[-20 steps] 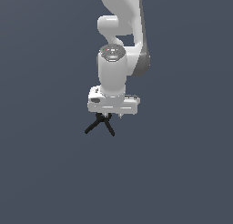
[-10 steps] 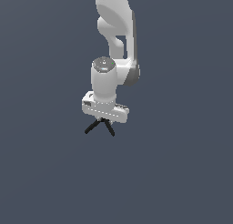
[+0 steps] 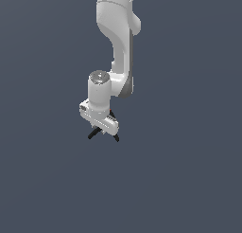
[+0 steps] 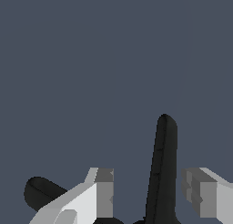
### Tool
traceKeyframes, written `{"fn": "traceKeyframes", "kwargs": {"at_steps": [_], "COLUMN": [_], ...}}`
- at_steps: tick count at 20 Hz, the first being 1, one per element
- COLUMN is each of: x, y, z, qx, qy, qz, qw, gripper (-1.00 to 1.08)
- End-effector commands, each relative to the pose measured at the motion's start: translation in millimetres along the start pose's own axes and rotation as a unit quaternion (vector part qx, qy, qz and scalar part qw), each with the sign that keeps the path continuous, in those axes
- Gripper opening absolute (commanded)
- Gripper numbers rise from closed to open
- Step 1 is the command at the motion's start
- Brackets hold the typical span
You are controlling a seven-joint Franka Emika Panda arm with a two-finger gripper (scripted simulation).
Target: Pick up the object and move it to a goal position.
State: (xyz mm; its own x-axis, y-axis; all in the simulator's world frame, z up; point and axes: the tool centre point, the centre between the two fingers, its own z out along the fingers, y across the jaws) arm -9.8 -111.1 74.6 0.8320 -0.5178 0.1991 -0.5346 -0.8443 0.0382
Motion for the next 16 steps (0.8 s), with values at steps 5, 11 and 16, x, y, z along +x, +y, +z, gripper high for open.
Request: {"fn": "traceKeyframes", "kwargs": {"at_steps": [5, 11, 16], "x": [3.0, 3.9, 3.7], "y": [23.8, 33.7, 33.6], "z": [18.9, 25.7, 26.9], "qx": [-0.009, -0.012, -0.012], "qy": [0.023, 0.033, 0.032], "qz": [0.058, 0.08, 0.08], "qw": [0.998, 0.9961, 0.9962], "gripper": [0.28, 0.28, 0.28]}}
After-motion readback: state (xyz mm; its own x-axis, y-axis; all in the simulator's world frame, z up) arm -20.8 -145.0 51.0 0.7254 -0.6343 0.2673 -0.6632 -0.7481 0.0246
